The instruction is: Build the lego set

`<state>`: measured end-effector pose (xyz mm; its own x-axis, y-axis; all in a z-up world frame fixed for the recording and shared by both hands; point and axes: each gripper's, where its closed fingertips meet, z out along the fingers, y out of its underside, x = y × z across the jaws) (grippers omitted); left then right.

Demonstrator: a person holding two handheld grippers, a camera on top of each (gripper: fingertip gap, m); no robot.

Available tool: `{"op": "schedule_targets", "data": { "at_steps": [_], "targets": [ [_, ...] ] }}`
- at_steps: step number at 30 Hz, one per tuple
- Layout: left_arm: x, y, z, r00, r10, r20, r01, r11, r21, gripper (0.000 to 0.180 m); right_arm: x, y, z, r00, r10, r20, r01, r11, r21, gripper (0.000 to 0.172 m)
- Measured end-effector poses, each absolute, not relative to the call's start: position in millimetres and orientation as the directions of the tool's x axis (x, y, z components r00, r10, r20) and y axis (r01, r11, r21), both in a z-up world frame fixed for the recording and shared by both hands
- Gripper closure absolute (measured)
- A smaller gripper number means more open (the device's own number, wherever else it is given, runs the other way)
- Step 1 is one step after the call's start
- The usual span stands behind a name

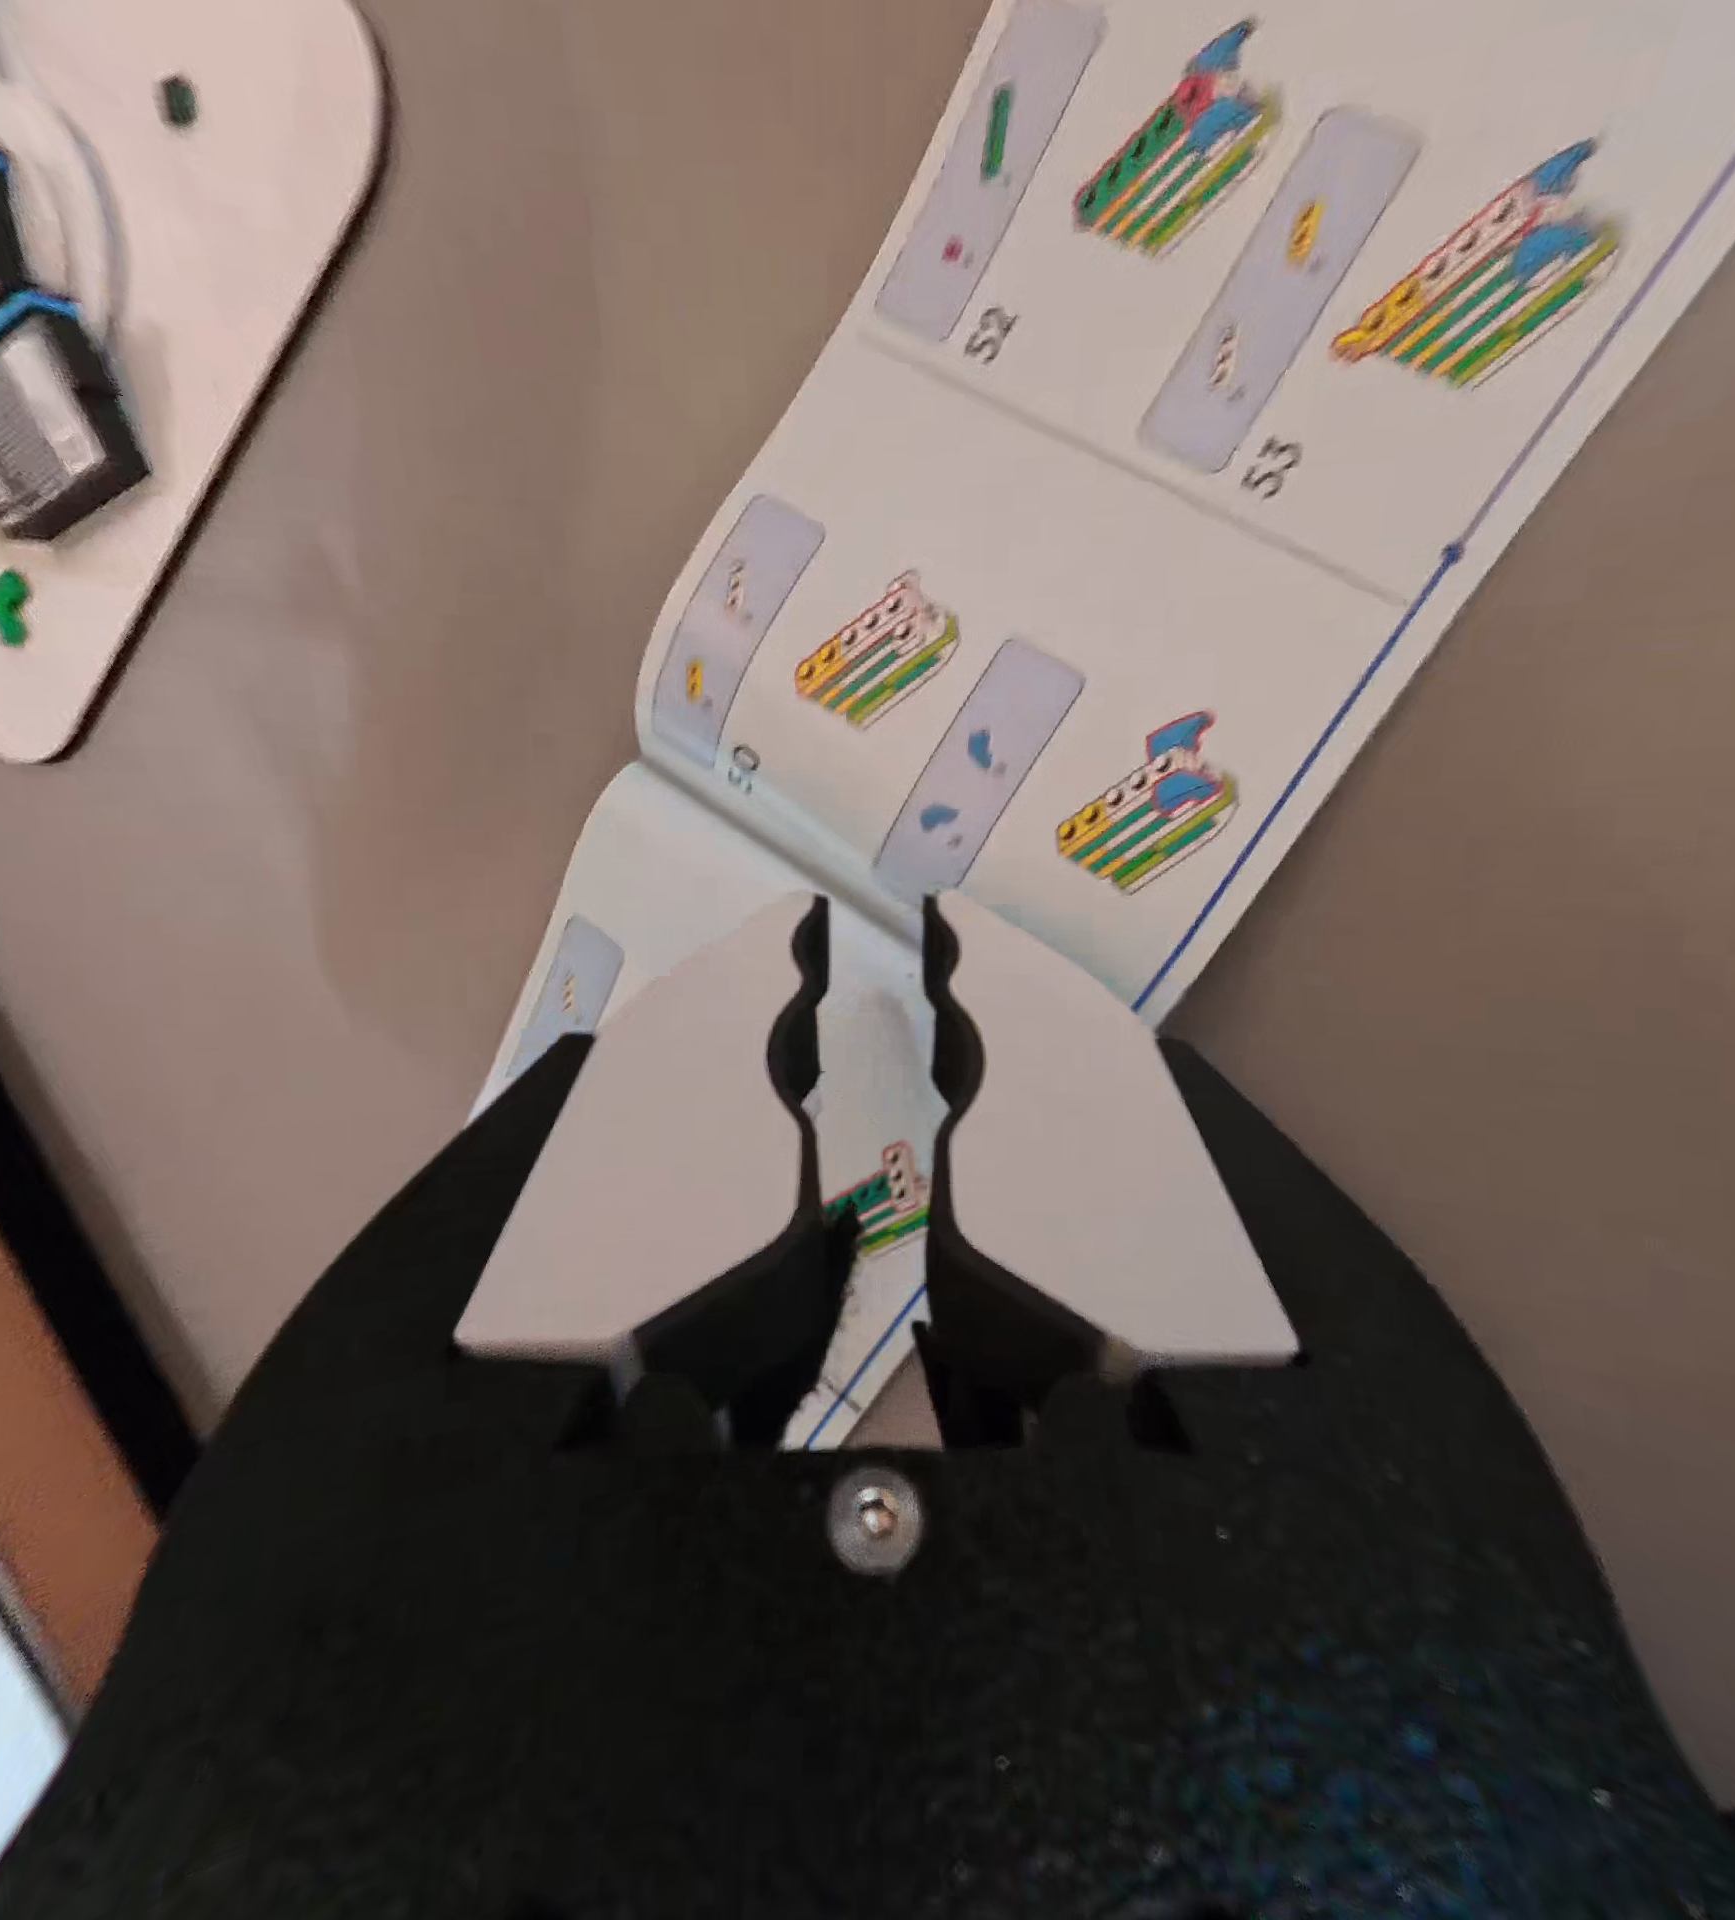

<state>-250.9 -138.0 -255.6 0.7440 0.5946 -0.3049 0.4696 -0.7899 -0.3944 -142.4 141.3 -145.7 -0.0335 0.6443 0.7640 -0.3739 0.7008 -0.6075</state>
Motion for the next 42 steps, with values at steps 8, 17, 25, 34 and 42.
{"op": "schedule_targets", "data": {
  "at_steps": [8,17,25,34,42],
  "targets": [
    [-248.2,-135.3,-279.9,0.805,0.56,-0.196,0.485,-0.811,-0.327,0.147,-143.1,140.4,-145.3,-0.034,0.64,0.768,-0.374,0.704,-0.604,0.169],
    [-262.2,-135.2,-280.9,0.662,0.741,-0.115,0.622,-0.629,-0.467,0.138,-144.6,138.7,-144.7,-0.034,0.637,0.77,-0.374,0.707,-0.601,0.169],
    [-274.1,-152.4,-269.7,0.553,0.814,-0.179,0.658,-0.558,-0.506,0.121,-146.7,136.9,-145.0,-0.036,0.634,0.772,-0.372,0.709,-0.599,0.169],
    [-254.2,-194.2,-276.9,0.477,0.872,-0.107,0.773,-0.474,-0.421,0.108,-148.6,133.0,-143.5,-0.032,0.629,0.777,-0.375,0.712,-0.593,0.169],
    [-236.4,-171.0,-286.5,0.465,0.885,-0.014,0.765,-0.41,-0.496,0.086,-151.1,132.2,-143.9,-0.032,0.63,0.776,-0.369,0.714,-0.595,0.168]
  ]
}}
